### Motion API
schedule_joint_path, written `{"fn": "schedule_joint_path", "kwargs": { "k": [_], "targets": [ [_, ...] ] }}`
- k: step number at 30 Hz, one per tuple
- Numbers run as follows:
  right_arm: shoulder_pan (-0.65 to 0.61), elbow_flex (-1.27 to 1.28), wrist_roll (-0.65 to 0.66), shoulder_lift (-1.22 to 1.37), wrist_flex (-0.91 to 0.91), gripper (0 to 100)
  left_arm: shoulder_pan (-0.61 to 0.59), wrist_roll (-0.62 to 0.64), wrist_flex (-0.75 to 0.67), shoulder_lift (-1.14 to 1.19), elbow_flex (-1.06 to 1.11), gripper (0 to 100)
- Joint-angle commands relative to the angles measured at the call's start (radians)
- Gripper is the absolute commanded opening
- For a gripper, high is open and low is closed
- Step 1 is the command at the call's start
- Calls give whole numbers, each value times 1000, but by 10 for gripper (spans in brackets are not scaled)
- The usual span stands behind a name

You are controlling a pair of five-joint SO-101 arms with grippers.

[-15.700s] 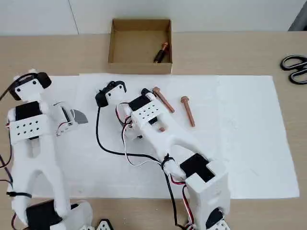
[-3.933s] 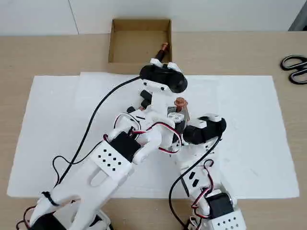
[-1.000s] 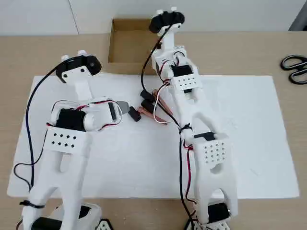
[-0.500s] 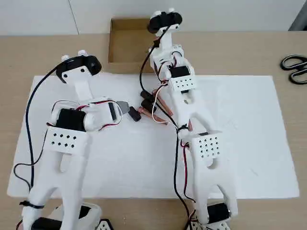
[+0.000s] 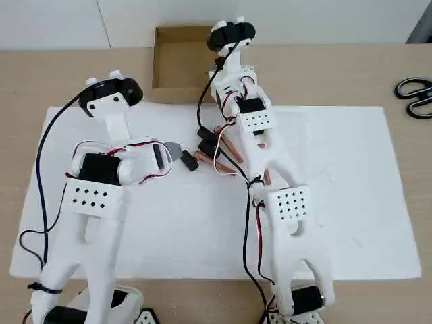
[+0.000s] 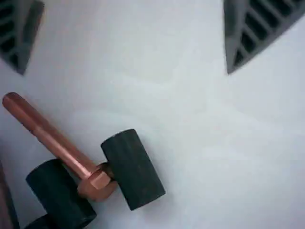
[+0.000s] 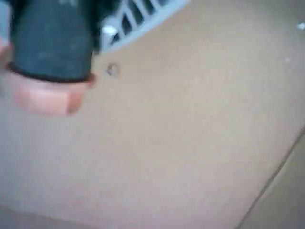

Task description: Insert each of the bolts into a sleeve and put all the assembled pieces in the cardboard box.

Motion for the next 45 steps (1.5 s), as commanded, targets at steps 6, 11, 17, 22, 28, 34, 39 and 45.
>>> {"fn": "schedule_joint_path", "kwargs": {
  "k": [6,11,17,22,28,34,39,45],
  "targets": [
    [5,-48,9,-15,39,221,-2,2,-35,-15,7,255],
    [5,-57,9,-16,39,225,0,2,-35,-15,5,255],
    [5,-146,12,-16,45,225,0,0,-35,-15,5,255],
    [5,-288,12,-18,143,224,0,0,-37,-15,4,255],
    [7,-717,12,-13,553,224,2,0,-37,-15,4,256],
    [45,-764,14,-137,1046,224,43,0,-37,-9,8,256],
    [110,-756,11,-163,1267,224,104,0,-55,-8,10,256],
    [156,-760,12,-131,1274,223,115,2,-117,-8,33,256]
  ]
}}
